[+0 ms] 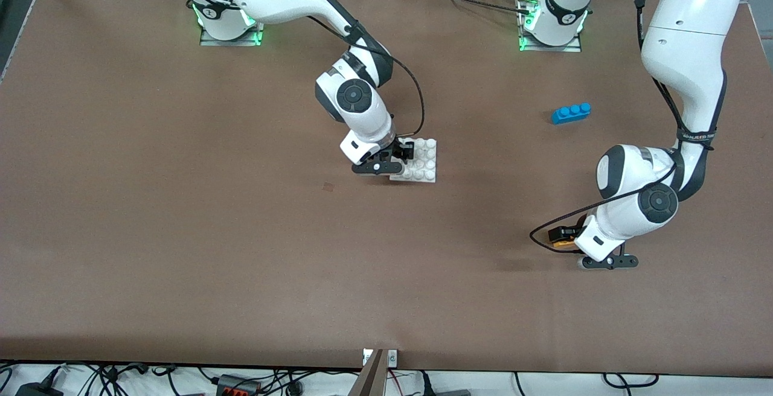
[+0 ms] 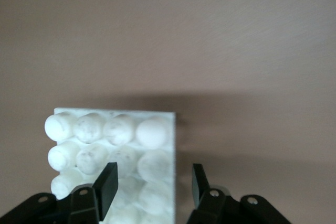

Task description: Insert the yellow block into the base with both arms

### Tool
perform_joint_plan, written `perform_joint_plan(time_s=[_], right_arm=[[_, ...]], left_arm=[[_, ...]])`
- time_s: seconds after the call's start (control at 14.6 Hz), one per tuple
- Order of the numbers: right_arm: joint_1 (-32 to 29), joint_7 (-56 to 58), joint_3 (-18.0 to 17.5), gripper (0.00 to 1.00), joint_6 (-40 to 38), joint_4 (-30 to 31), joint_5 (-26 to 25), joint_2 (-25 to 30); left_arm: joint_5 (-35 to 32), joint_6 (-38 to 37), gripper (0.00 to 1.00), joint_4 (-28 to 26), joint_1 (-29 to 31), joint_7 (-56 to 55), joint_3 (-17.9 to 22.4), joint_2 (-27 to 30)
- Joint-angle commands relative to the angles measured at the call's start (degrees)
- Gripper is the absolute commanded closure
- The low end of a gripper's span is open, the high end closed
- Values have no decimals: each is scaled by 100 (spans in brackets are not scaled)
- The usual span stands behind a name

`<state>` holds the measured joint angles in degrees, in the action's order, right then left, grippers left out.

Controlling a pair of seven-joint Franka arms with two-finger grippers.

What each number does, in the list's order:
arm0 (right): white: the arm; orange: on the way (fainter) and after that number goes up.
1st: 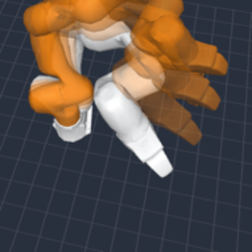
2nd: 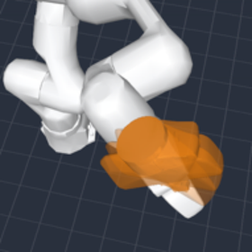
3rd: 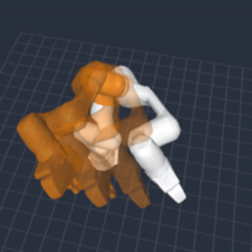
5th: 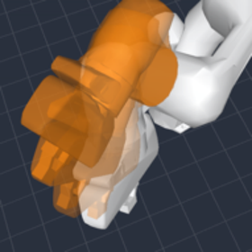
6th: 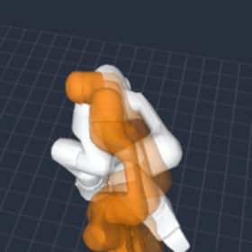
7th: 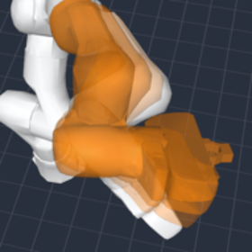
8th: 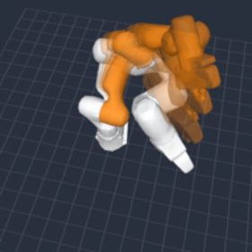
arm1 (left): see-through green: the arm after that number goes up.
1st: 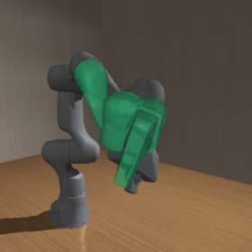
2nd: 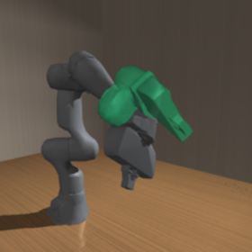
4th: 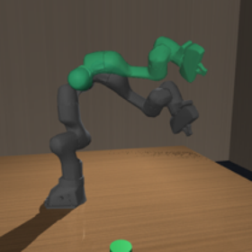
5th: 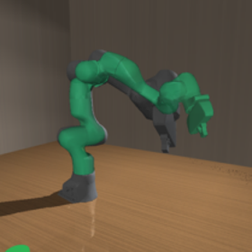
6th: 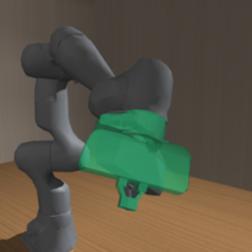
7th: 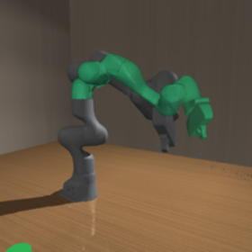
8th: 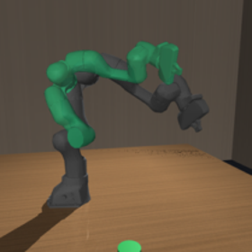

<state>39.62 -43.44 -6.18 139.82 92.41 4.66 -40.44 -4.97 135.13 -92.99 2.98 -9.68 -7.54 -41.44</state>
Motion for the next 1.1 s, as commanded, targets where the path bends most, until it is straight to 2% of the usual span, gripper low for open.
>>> perform_joint_plan(time_s=[0.0, 0.14, 0.27, 0.48, 0.62, 0.89, 1.03], right_arm=[[-69, 125, 292, 31, -1085, 101, -333, 755], [-95, 352, 555, 29, -1849, 119, -693, 1238], [-147, 939, 871, 28, -2780, 119, -756, 1713], [-480, 2047, 1285, 17, -3810, 119, -756, 2373], [-954, 2767, 1304, 0, -4294, 119, -747, 2733], [-1562, 3508, 1348, 0, -4997, 75, -756, 3357], [-1694, 3746, 1505, 0, -5506, -30, -721, 3473]], left_arm=[[-154, 40, 0, 132, -26, -114, 24, -102], [-154, 49, 0, 132, -26, -113, 25, -102], [-154, 49, 0, 132, -26, -113, 25, -128], [-154, 49, 0, 132, -26, -96, 25, -137], [-154, 49, 0, 132, -26, -96, 25, -137], [-154, 49, 0, 132, -26, -96, 25, -172], [-154, 49, 11, 132, -26, -52, 25, -172]])
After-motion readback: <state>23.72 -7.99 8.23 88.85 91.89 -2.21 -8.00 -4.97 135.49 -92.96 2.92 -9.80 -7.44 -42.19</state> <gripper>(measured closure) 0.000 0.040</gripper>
